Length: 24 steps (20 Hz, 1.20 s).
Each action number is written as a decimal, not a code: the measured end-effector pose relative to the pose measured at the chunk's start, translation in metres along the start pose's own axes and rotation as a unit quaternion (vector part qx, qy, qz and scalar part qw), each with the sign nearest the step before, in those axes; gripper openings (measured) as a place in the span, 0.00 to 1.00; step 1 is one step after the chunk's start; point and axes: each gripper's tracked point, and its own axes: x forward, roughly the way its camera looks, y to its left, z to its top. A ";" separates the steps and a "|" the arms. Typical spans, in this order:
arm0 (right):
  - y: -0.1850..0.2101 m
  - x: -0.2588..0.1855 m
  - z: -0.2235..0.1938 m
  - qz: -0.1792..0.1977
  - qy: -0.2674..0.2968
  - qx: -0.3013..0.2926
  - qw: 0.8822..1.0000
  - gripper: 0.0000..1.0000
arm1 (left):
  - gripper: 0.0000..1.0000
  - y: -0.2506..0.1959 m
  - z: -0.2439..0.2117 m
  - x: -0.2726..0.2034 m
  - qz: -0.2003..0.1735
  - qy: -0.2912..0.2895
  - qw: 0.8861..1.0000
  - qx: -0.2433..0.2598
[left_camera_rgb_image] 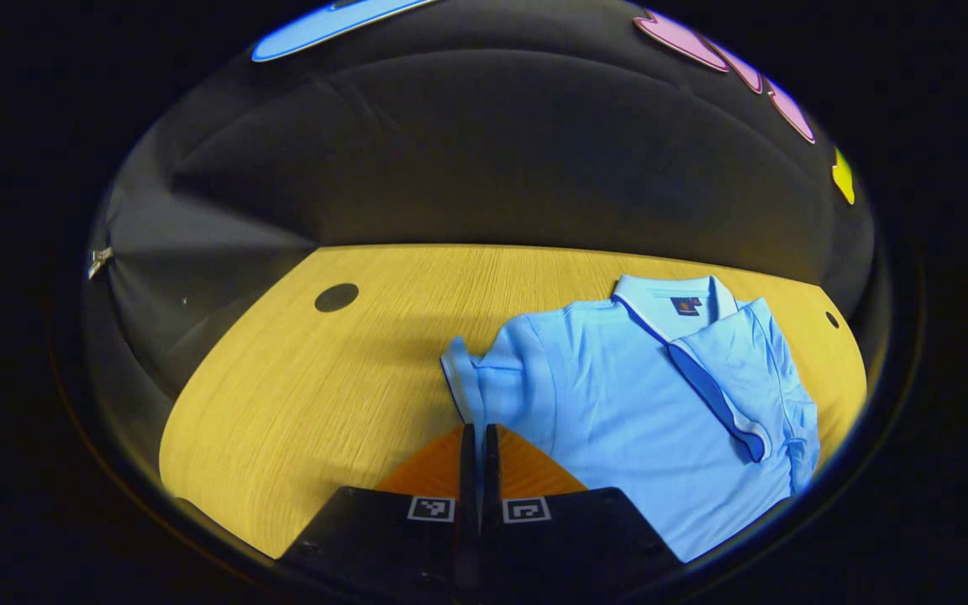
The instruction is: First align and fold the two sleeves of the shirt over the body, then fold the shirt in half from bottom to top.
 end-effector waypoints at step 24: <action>0.053 -0.094 -0.083 0.020 0.044 0.043 0.998 0.99 | 0.97 -0.094 -0.049 -0.262 -0.166 -0.048 0.984 0.042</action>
